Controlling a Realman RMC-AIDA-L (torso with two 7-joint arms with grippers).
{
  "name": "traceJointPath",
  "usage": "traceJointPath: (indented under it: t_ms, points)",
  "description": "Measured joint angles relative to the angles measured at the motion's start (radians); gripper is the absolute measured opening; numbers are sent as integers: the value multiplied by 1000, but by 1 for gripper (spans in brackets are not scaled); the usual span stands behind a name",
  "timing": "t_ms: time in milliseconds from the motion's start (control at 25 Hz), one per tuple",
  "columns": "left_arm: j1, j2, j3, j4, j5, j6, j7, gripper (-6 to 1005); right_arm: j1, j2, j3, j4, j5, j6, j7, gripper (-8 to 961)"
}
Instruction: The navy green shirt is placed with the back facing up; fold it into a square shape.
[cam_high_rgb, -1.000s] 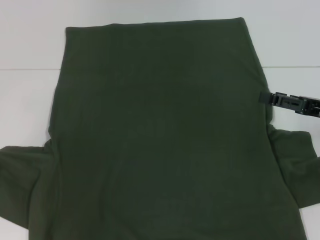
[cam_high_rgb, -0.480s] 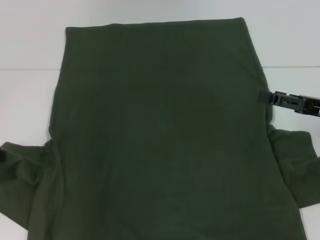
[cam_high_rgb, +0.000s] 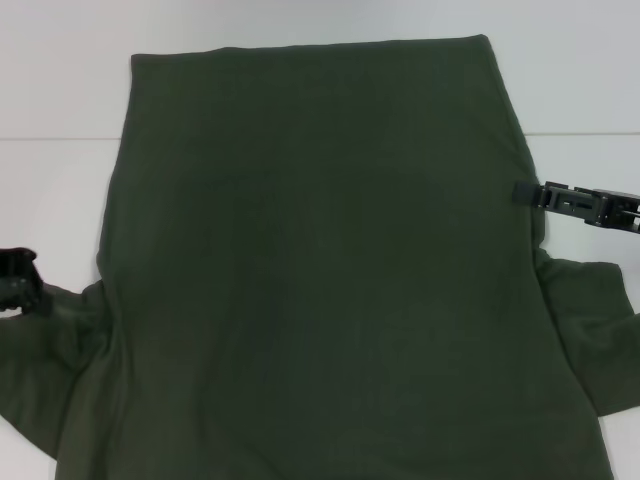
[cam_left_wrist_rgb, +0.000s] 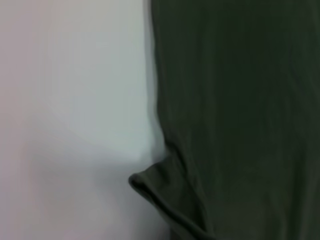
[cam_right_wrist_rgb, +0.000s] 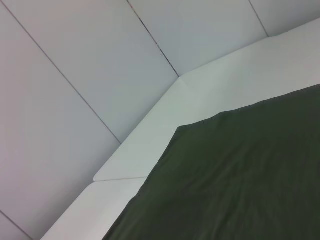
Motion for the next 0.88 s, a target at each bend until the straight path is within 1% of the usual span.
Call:
traceJointPath:
  t_ms: [160, 280, 480, 560, 640, 800, 880]
  points:
    - [-29, -7, 48, -3, -3, 8, -85, 22, 0, 0, 0, 0, 0, 0, -2, 898]
    - [-58, -18, 52, -4, -9, 18, -123, 24, 0, 0, 2, 0, 0, 1, -8, 897]
    - [-106, -51, 54, -32, -11, 22, -144, 26, -2, 0, 4, 0, 0, 6, -17, 897]
    - [-117, -67, 54, -52, -12, 4, -145, 26, -4, 0, 4, 2, 0, 13, -17, 897]
    - [-123, -76, 55, -76, -16, -14, -145, 27, -5, 0, 4, 6, 0, 18, -18, 897]
    - [-128, -81, 55, -144, -46, -71, -143, 29, -6, -1, 6, 10, 0, 25, -18, 897]
    - [-132, -77, 56, -183, -77, -90, -135, 29, -5, -2, 5, 11, 0, 26, -18, 897]
